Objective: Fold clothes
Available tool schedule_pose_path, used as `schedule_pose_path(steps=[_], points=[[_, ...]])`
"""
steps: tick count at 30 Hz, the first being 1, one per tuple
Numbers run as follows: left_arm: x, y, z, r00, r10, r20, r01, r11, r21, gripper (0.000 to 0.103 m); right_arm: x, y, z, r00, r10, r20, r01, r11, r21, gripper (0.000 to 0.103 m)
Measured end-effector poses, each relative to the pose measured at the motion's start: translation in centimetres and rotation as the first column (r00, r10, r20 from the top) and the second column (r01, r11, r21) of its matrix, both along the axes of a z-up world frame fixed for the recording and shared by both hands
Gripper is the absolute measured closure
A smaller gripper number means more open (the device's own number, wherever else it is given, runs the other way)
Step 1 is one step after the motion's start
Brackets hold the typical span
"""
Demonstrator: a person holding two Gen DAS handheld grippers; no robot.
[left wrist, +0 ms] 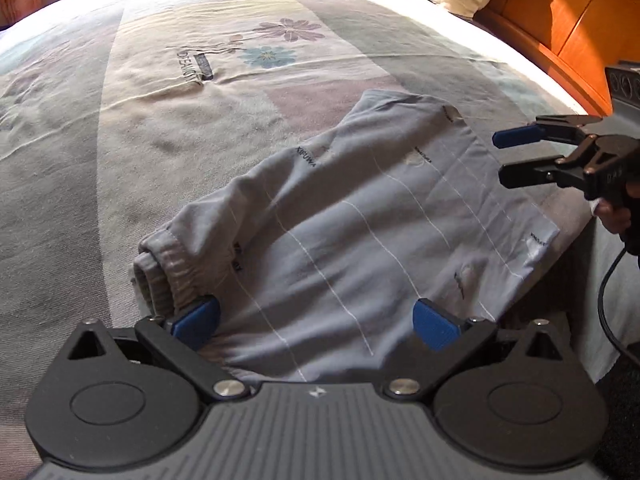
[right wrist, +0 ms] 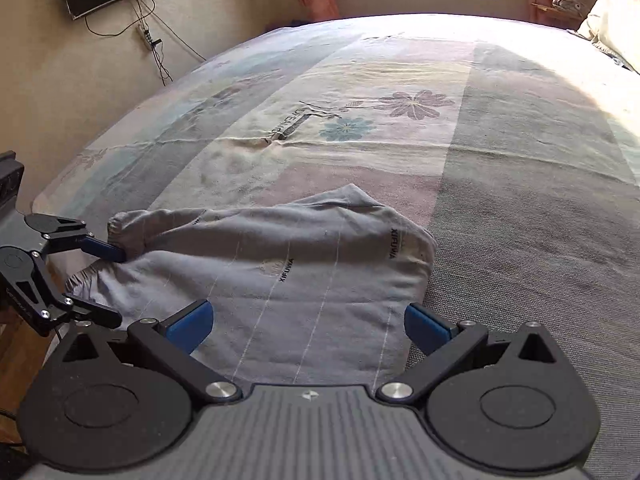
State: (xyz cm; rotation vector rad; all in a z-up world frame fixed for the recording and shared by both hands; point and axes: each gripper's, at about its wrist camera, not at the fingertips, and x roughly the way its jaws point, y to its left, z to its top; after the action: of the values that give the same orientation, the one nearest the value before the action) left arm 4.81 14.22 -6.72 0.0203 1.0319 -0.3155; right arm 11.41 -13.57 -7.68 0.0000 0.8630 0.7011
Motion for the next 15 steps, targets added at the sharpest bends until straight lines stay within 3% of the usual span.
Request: schedule_pose_path(steps=[3, 7, 12, 15], points=[[-0.6, 0.3, 1.6, 1.0, 0.009, 0.03, -0.01, 0.999, 0.04, 0.001, -0.8, 1.3, 0.9, 0.999, 0.034, 0.038, -0.034, 0.999, -0.006, 0.0], [1.0, 0.6, 3.0, 0.995, 0.016, 0.102, -0.008, 0.997, -0.08, 0.001, -2.5, 5.0, 1.8, 0.987, 0.13, 0.093, -0.131, 0.991, -0.002, 0.0], [4.0, 0.1, -0.3, 0.998, 0.056, 0.029, -0.054, 0.995, -0.084, 0.001, -5.3, 6.8, 1.4, 0.985, 0.141, 0.1, -0.138, 0.99, -0.037, 0.0], [3.1, -0.2, 0.3, 0.998, 0.045, 0.052, -0.042, 0.998, -0.048, 0.002, -6.7, 5.8, 1.0, 0.989, 0.11, 0.1, -0.101, 0.991, -0.083, 0.0]])
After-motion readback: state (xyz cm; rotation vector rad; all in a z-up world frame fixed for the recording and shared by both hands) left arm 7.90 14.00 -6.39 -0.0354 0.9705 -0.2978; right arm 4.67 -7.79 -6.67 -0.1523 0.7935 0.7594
